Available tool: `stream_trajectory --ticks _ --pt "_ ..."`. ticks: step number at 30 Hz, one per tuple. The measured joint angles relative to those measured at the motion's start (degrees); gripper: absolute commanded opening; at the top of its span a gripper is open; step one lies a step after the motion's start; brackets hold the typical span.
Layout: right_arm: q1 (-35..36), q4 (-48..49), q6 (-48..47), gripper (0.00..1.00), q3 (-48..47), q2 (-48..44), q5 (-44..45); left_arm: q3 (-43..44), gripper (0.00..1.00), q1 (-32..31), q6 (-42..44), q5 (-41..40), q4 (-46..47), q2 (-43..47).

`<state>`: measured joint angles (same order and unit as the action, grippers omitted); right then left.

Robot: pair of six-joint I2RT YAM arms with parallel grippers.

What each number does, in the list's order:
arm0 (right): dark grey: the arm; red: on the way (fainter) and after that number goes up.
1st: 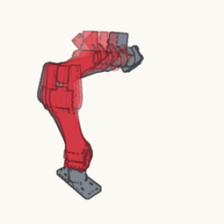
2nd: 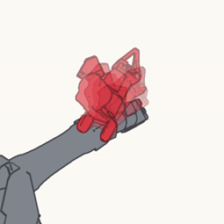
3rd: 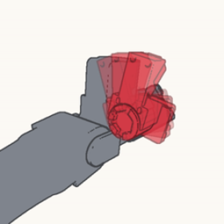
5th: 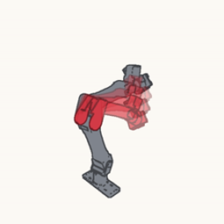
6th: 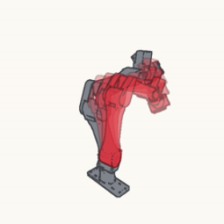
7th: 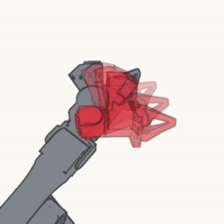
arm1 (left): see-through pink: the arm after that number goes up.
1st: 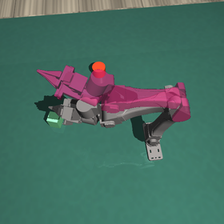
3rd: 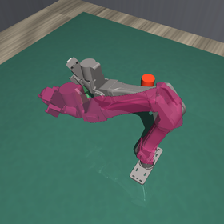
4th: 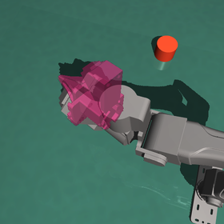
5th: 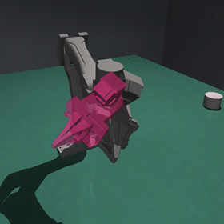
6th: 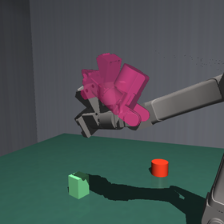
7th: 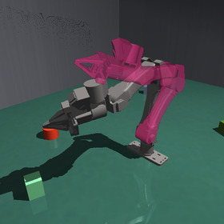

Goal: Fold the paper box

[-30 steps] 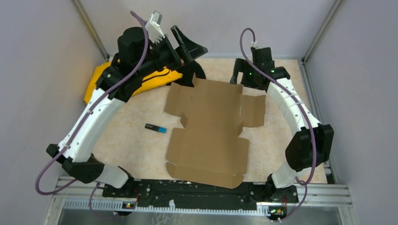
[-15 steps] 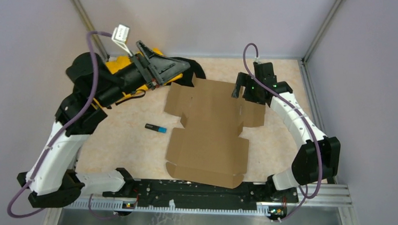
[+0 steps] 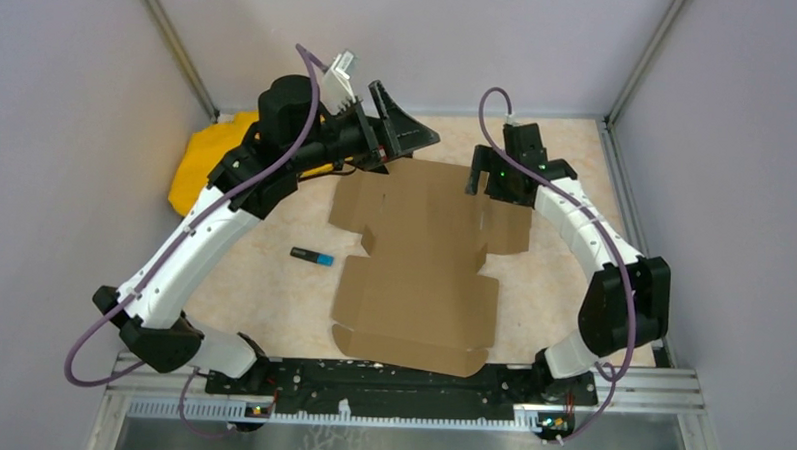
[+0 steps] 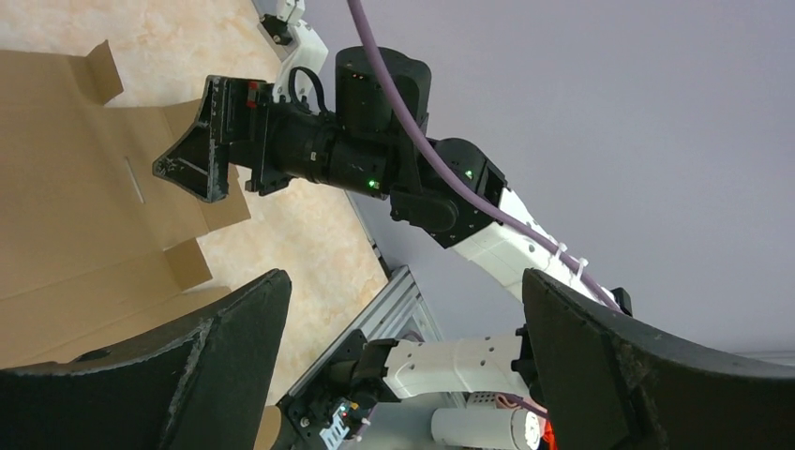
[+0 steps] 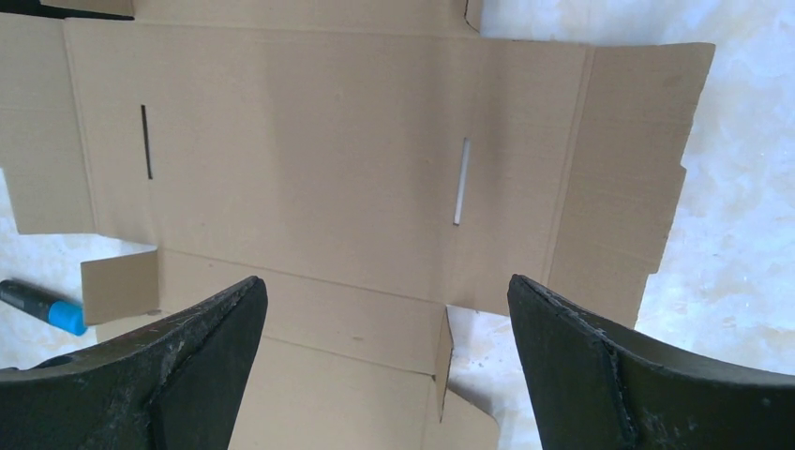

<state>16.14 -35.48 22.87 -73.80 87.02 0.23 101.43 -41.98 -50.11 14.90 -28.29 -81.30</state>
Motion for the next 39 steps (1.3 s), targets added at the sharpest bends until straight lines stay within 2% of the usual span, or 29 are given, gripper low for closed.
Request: stream_trajectory --ticks 4,7,11,14,17,28,36,39 --pt "-1.2 0.9 -1.1 0.98 -0.2 1.2 -0.3 -1.8 0.99 1.1 1.9 0.1 2.1 1.2" --pt "-2.6 1.3 -2.7 0.95 -2.6 4.2 -1.9 -6.6 0.99 3.7 4.0 -0.5 3.7 3.7" --pt "-3.9 2.1 -6.6 0.86 -13.6 14.4 -6.9 -17.3 0.99 11.0 7.2 0.2 7.7 6.0" --pt "-4.1 3.8 -10.0 0.86 -20.8 20.9 -11.4 -25.9 0.99 16.2 10.1 0.5 10.2 5.1" --pt "-4.0 5.5 -14.4 0.86 -26.2 26.1 -16.3 -30.4 0.99 17.8 12.9 0.1 10.2 1.9" --pt "-3.9 7.1 -31.1 0.91 -38.6 39.5 -29.3 -28.5 0.99 18.3 19.6 0.1 9.6 -5.9" --pt "-3.9 -0.8 -40.6 0.91 -57.7 53.2 -33.6 -27.8 0.99 18.9 21.5 0.3 8.9 -7.4" --pt "-4.0 -3.3 -42.5 0.90 -61.9 56.9 -34.5 -27.8 0.99 18.9 21.7 0.6 8.8 -8.5"
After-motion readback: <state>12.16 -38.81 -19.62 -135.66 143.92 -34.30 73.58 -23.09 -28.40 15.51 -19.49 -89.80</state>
